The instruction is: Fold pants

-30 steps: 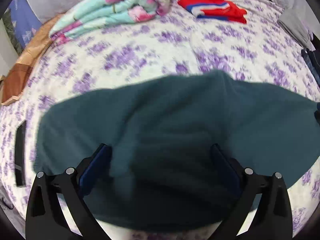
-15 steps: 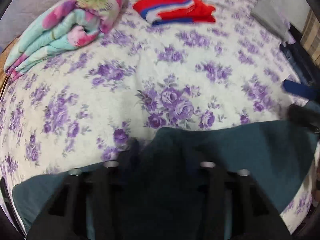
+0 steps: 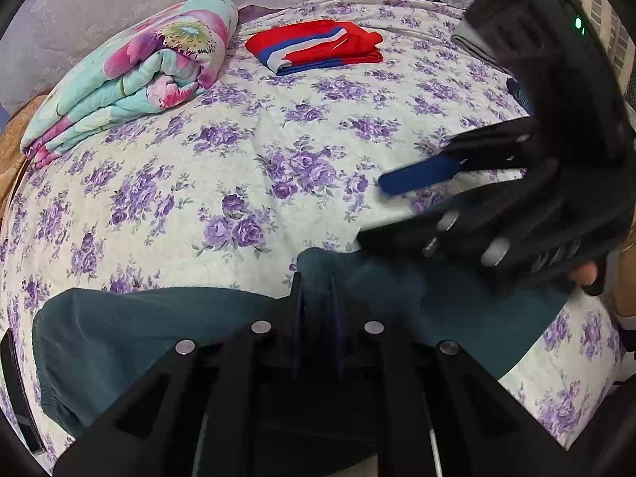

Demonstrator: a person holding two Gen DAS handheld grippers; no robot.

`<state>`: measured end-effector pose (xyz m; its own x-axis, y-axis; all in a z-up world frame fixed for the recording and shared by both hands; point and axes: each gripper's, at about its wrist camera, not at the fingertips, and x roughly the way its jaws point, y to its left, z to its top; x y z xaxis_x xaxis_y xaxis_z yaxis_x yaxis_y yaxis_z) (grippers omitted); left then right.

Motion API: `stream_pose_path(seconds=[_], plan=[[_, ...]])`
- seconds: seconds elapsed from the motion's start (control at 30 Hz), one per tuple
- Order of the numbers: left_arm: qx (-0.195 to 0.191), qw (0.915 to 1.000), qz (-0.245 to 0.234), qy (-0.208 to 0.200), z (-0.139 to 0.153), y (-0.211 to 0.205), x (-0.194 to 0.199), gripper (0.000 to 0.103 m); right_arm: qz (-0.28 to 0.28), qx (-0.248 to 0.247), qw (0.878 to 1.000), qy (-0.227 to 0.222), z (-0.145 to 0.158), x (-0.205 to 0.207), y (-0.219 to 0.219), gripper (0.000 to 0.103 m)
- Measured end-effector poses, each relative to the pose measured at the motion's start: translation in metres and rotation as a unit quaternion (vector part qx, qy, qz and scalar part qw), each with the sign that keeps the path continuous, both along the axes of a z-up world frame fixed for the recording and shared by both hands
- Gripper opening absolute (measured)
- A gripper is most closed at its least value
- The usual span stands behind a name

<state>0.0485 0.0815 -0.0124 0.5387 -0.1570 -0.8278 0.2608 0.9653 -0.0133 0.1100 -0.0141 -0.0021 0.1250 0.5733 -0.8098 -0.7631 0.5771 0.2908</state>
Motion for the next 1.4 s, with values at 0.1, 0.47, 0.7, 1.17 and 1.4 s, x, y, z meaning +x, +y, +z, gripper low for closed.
stream_pose_path(seconds=[0.1,0.47,0.7,1.17,1.4], plan=[[-0.004,0.9999,-0.001,-0.009,0.005,0.003,-0.003,0.014,0.05,0.009,0.998,0.026,-0.008,-0.001,0.011,0.046],[0.027,0.9971,0.055,-0.044,0.028,0.042,-0.008,0.054,0.094,-0.018,0.995,-0.013,-0.014,0.003,0.04,0.045],[0.024,0.9905,0.135,-0.006,0.012,0.089,-0.019,0.054,0.112,-0.007,0.993,-0.027,-0.011,-0.001,0.039,0.008],[0.039,0.9781,0.2,0.043,-0.019,0.124,-0.018,0.067,-0.016,-0.073,0.979,-0.188,0.004,0.026,0.025,0.044],[0.024,0.9725,0.23,0.029,-0.006,0.144,-0.022,0.066,-0.019,-0.074,0.989,-0.13,-0.002,0.01,-0.036,0.027]])
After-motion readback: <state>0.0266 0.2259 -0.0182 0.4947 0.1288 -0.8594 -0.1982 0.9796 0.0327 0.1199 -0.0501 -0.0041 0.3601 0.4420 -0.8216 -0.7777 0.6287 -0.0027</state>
